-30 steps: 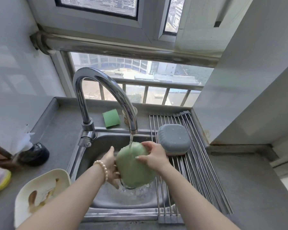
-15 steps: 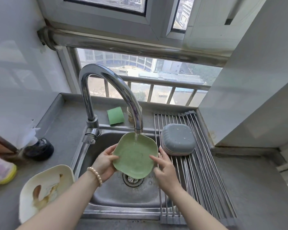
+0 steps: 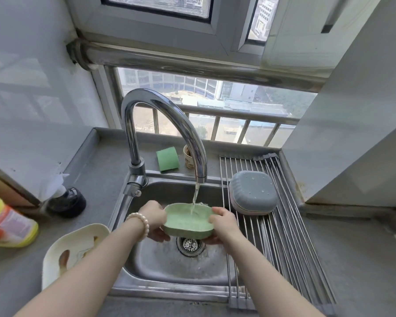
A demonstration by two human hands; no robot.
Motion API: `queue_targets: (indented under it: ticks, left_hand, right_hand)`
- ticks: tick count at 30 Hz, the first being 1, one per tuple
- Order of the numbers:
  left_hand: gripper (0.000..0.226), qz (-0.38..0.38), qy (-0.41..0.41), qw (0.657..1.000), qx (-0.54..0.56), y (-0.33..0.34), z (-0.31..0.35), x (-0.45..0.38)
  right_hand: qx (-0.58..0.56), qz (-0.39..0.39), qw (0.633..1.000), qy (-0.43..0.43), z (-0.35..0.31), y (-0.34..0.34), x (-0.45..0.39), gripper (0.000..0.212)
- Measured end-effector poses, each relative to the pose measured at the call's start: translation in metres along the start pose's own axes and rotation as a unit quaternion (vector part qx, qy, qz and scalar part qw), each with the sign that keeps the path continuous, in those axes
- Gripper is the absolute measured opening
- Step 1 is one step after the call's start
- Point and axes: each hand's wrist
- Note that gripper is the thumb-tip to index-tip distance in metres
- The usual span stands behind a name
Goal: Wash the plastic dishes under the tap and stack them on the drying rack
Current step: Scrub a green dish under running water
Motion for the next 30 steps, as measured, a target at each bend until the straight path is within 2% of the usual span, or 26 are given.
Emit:
queue_targets:
  ticks: [2,4,7,9,11,15,17,19,22,25,27,30]
  left_hand:
    - [0.025,-0.038,-0.028,0.998,-0.037,0.002,-0.009,-0.002]
    - [0.02,-0.062,-0.048,0.996,-0.046,0.01,-0.019,-0.004]
    - [0.01,-0.065,-0.026,0.997,0.015,0.023,-0.028,-0.011]
    - [0.017,-0.024,0.037,0.996,0.084,0.029,-0.028,-0.017]
    - [0.028,0.048,0.116,0.987,0.102,0.03,-0.024,-0.018]
    - [0.043,0.127,0.227,0.963,0.071,0.026,-0.016,-0.009]
    - [0.043,0.167,0.249,0.954,0.024,0.023,-0.011,-0.006]
    - [0.04,0.181,0.232,0.955,0.02,0.019,-0.004,-0.006]
    - [0.026,0.126,0.177,0.974,0.069,0.019,0.005,-0.006]
    - [0.006,0.042,0.097,0.986,0.13,0.029,0.01,-0.003]
    - [0.018,-0.005,0.058,0.984,0.167,0.04,0.011,-0.005]
    - [0.032,-0.042,0.037,0.975,0.216,0.057,0.018,-0.002]
  right_hand:
    - [0.084,-0.042,0.996,-0.015,-0.01,-0.003,0.002,0.05]
    - [0.178,-0.064,0.979,-0.075,-0.015,-0.004,0.005,0.056]
    - [0.35,-0.074,0.908,-0.218,-0.015,-0.008,0.011,0.067]
    - [0.381,-0.057,0.88,-0.278,-0.006,-0.014,0.013,0.073]
    - [0.364,-0.043,0.88,-0.301,0.003,-0.021,0.014,0.072]
    - [0.263,-0.045,0.928,-0.259,0.019,-0.026,0.01,0.087]
    - [0.192,-0.058,0.954,-0.223,0.025,-0.024,0.006,0.096]
    - [0.11,-0.058,0.973,-0.195,0.032,-0.025,0.002,0.096]
    - [0.033,-0.042,0.982,-0.181,0.027,-0.035,0.008,0.065]
    - [0.002,-0.032,0.978,-0.208,0.023,-0.055,0.015,0.068]
    - [0.025,-0.035,0.971,-0.235,0.017,-0.069,0.019,0.076]
    - [0.065,-0.016,0.965,-0.253,0.01,-0.087,0.011,0.064]
Point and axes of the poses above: each hand's wrist, its own x-axis away from the middle knuckle, its own y-axis out of the palm, z = x × y, and after that the axes turned 14 degrees about -y, right-handed
